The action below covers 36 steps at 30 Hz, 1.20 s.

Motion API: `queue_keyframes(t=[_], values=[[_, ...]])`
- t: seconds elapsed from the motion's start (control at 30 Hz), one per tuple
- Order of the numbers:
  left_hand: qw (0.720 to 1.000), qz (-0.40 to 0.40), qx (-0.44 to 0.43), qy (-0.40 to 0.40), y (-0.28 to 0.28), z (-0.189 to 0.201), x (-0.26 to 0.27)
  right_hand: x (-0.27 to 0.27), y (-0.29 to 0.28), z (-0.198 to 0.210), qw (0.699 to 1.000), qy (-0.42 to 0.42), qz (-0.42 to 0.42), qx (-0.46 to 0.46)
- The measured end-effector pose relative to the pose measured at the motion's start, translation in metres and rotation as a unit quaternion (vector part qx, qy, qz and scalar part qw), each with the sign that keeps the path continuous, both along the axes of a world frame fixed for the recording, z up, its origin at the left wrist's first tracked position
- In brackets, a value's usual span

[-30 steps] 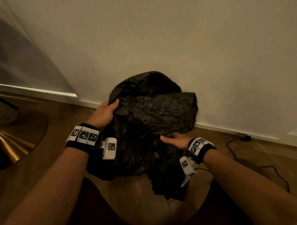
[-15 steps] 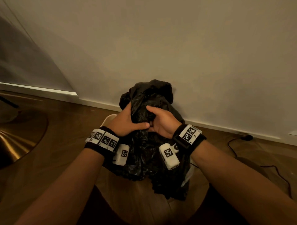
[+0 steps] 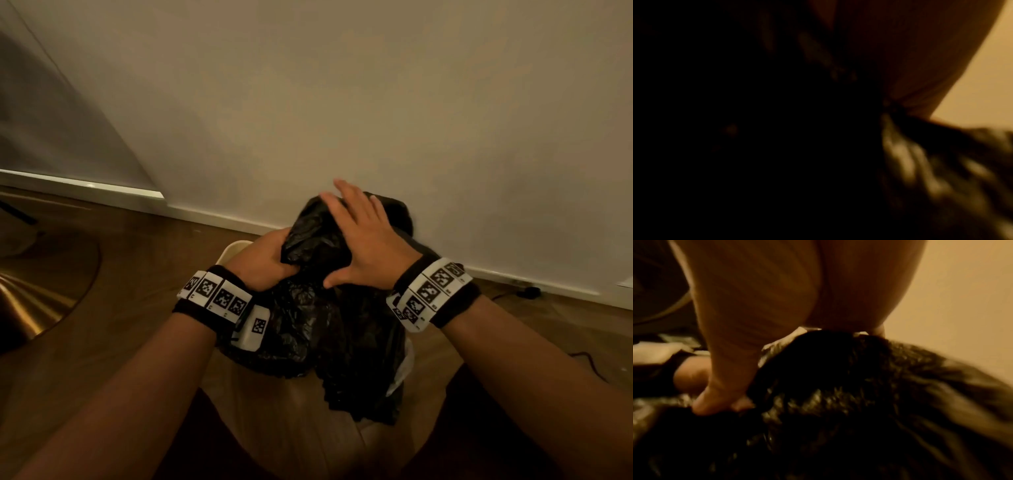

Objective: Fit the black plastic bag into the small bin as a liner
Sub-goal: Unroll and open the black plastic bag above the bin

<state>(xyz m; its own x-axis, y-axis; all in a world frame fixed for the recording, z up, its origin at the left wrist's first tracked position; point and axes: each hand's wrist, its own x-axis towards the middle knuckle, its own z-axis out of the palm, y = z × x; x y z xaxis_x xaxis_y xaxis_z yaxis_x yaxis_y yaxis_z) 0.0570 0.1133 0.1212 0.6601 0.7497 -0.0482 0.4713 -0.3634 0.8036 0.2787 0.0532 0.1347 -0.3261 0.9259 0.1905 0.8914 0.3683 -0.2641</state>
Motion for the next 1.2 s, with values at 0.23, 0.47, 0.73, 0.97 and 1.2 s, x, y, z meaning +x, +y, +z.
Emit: queue_keyframes(t=[0.23, 0.47, 0.73, 0.97, 1.2], values=[[0.998, -0.05, 0.04, 0.027, -0.004, -0.001, 0.007, 0.004, 0.013, -0.018, 0.998, -0.047, -0.002, -0.029], [0.997, -0.03, 0.026, 0.064, -0.002, -0.03, -0.028, 0.055, 0.016, -0.016, 0.992, -0.074, -0.095, 0.029], [0.95, 0.102, -0.278, -0.102, 0.0, -0.031, -0.012, 0.007, -0.008, -0.022, 0.979, -0.116, 0.1, 0.137], [0.874, 0.102, -0.426, -0.209, -0.022, -0.033, 0.022, -0.035, -0.037, -0.031, 0.972, -0.045, 0.12, 0.199], [0.942, 0.105, -0.232, -0.22, -0.015, -0.024, -0.002, 0.033, -0.029, -0.002, 0.937, 0.239, 0.008, -0.254]])
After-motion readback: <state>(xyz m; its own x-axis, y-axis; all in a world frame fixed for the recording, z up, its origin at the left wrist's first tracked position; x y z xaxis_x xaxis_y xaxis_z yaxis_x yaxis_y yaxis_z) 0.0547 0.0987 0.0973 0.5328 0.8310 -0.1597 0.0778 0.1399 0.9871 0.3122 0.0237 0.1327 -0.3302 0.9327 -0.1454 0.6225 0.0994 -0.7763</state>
